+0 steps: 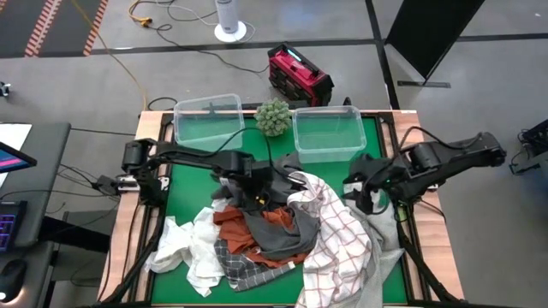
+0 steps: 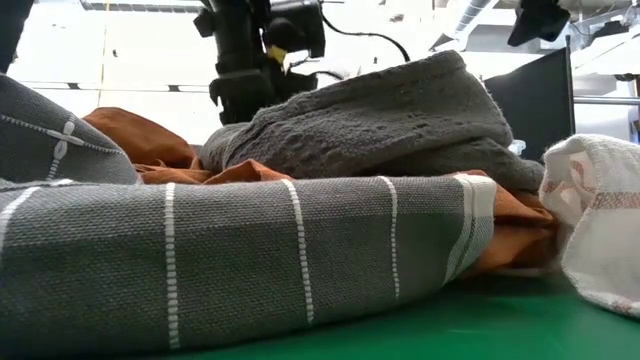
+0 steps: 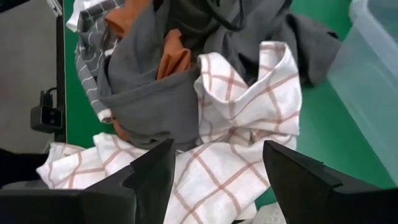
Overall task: Sort towels by color in basket
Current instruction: Put the dark gray towel into the left transparent bin
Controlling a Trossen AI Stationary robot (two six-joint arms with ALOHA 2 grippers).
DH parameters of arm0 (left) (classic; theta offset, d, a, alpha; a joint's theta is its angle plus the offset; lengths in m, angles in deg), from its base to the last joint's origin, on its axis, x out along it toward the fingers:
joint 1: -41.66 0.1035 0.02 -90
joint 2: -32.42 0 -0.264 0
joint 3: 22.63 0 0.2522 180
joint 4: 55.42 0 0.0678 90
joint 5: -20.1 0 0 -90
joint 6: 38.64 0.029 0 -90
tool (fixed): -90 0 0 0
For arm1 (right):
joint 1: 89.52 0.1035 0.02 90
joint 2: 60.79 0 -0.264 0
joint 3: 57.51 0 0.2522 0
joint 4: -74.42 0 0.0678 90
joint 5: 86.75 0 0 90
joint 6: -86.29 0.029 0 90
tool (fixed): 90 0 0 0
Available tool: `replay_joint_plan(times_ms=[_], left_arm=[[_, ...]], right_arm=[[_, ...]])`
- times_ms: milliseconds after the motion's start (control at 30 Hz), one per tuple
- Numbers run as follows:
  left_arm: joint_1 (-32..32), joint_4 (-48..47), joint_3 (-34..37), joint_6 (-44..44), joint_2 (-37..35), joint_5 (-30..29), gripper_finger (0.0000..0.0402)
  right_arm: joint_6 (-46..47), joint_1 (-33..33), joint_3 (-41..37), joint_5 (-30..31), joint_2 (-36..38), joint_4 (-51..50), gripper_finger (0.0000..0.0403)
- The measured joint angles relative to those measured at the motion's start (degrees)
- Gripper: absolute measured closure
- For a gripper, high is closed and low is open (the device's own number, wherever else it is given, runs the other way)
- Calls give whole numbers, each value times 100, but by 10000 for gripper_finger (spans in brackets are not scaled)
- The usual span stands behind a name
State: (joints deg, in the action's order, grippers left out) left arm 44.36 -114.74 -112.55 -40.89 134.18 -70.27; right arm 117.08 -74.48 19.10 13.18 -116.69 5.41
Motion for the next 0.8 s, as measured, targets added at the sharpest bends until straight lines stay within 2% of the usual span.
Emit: replay_joint_plan(times_ms=[167, 367, 467, 600, 733, 800], left_arm=[[18, 48, 5, -376, -781, -91, 397], [156, 574, 5, -1040, -2410, -127, 399], [248, 1065, 4, -1220, -3300, -357, 399], [319, 1833, 3, -1224, -4325, -1066, 399], [321, 2817, 3, -870, -5011, -2367, 400], [322, 3481, 3, -484, -5209, -2800, 400]], right_arm=[[21, -97, 0, 85, 50, 22, 133], [84, -162, 0, 152, 33, 288, 133], [184, -169, 0, 290, 33, 441, 133], [221, -170, 0, 423, 33, 559, 133], [223, -170, 0, 642, 33, 753, 133], [220, -170, 0, 759, 33, 861, 133]])
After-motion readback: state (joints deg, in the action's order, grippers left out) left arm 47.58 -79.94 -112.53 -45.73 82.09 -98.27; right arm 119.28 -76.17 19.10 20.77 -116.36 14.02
